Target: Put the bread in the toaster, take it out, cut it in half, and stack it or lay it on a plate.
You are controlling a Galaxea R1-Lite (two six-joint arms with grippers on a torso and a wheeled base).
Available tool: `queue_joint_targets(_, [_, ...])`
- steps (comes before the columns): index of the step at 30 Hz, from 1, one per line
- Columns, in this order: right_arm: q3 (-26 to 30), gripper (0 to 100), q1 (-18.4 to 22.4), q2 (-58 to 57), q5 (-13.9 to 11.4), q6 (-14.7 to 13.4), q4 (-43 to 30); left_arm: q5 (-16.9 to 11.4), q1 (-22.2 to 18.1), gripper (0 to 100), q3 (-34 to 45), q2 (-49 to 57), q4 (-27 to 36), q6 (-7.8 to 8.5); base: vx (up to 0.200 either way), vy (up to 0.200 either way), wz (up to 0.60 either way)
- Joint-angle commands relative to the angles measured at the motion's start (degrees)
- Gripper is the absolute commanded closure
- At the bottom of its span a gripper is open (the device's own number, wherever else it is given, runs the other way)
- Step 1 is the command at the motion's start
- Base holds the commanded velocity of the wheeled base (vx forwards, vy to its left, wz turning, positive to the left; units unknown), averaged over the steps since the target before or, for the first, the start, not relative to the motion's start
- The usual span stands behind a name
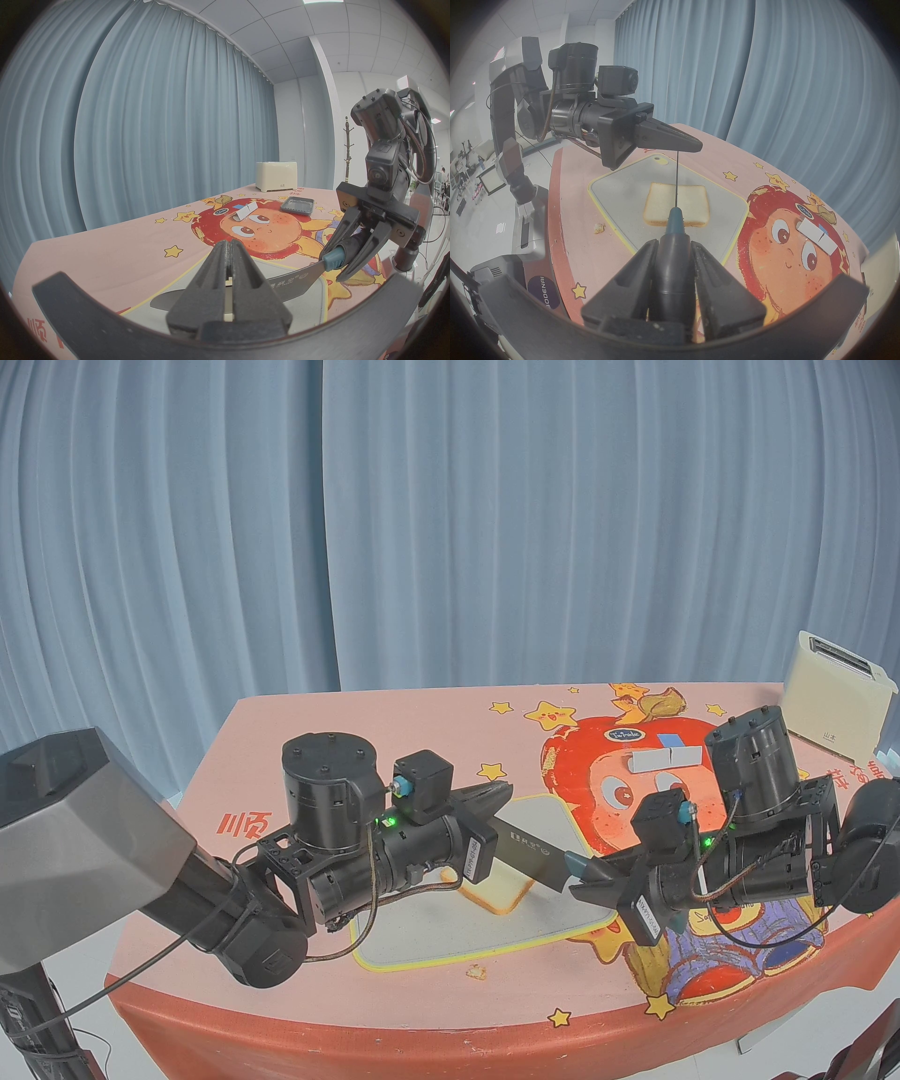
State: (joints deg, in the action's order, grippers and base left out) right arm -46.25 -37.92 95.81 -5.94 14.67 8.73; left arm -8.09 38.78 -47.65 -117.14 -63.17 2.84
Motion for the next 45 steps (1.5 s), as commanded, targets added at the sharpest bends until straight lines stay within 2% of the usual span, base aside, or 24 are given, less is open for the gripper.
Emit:
queue_joint_targets(1, [-0.16, 100, -0.04, 0.61, -0.04, 0.01, 0.06, 0.01, 0.07, 100, -0.25, -2.39, -0.20, 0.06, 0.000, 0.000, 0.00])
queue_joint_targets(6, [-0.51, 100, -0.04, 1.05, -0.04, 0.01, 0.06, 0.10, 0.07, 100, -0.51, -2.74, -0.11, 0.06, 0.000, 0.000, 0.00])
queue_joint_targets(11, [-0.42, 100, -0.04, 1.05, -0.04, 0.01, 0.06, 2.03, -0.02, 100, -0.60, -2.92, -0.11, -0.38, 0.000, 0.000, 0.00])
queue_joint_targets(24, [-0.33, 100, -0.04, 1.14, -0.04, 0.01, 0.06, 1.94, -1.69, 100, -3.59, -4.06, -0.37, -0.56, 0.000, 0.000, 0.00])
queue_joint_targets(45, [0.99, 100, 0.04, 1.23, -0.13, -0.08, -0.03, 1.94, -1.86, 100, -2.53, -7.49, -0.90, -0.56, 0.000, 0.000, 0.00])
